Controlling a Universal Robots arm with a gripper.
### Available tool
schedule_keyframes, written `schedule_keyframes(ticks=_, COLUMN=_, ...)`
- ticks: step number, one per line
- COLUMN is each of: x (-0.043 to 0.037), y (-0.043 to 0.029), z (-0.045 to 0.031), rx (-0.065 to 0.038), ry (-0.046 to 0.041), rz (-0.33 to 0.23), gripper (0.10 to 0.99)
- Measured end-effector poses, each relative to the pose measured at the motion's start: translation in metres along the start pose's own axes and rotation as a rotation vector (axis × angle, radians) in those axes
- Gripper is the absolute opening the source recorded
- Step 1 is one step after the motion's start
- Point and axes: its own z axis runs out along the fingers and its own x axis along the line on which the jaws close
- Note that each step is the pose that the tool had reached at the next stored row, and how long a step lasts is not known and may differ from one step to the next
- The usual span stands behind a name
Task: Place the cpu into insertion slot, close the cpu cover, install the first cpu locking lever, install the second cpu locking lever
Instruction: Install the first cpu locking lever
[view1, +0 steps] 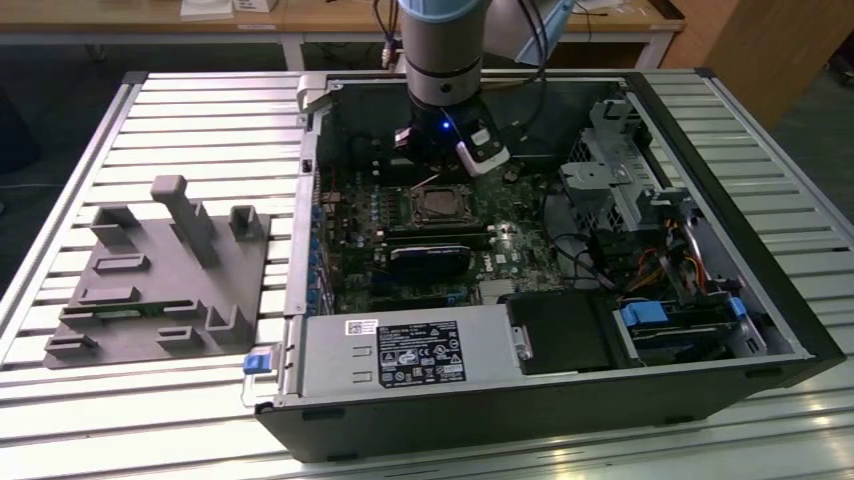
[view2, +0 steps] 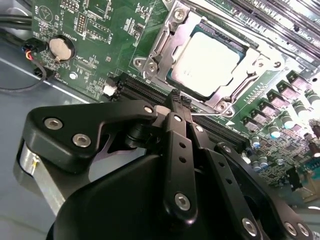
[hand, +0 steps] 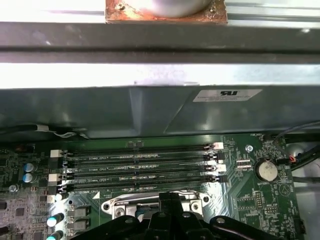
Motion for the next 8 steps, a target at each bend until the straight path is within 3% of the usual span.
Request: schedule_keyframes(ticks=8, x=-0.0005, y=0.0013, z=-0.0050, rx=0.000, ry=-0.0001, rz=0.000, gripper=0.106)
